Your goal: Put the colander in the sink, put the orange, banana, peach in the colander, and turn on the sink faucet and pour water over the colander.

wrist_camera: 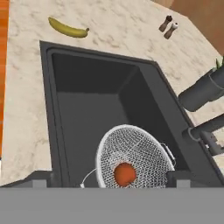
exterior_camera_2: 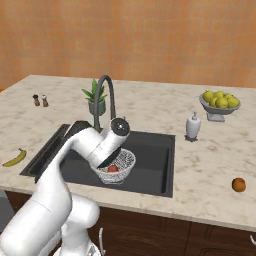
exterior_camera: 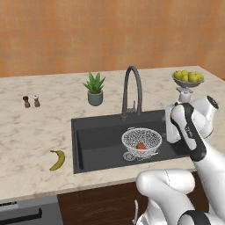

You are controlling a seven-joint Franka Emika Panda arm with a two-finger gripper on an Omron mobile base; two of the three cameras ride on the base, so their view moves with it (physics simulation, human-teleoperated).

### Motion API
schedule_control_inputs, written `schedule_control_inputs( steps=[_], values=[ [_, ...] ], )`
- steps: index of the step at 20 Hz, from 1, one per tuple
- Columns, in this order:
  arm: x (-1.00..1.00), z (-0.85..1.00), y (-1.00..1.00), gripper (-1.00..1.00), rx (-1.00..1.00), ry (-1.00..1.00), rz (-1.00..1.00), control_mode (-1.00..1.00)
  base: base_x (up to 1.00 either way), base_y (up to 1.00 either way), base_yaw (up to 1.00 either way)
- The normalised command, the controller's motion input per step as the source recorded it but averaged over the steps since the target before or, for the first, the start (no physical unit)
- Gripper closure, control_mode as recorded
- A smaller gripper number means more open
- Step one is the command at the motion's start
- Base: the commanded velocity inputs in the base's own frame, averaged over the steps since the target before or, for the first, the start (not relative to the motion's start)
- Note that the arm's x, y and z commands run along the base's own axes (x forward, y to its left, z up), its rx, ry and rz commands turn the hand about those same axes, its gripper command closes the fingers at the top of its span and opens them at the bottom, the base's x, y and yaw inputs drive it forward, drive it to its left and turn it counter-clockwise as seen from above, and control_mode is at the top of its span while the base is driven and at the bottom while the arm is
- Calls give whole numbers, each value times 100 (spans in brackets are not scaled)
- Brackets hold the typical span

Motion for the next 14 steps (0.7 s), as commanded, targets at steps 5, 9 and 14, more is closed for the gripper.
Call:
schedule_control_inputs(
  steps=[5, 9, 14],
  values=[
    [-100, 100, 66, -100, -15, -19, 5, -100, 0, 0, 0],
    [-100, 100, 100, -100, -25, -16, 10, -100, 0, 0, 0],
    [-99, 100, 100, -100, -27, -15, 17, -100, 0, 0, 0]
  ],
)
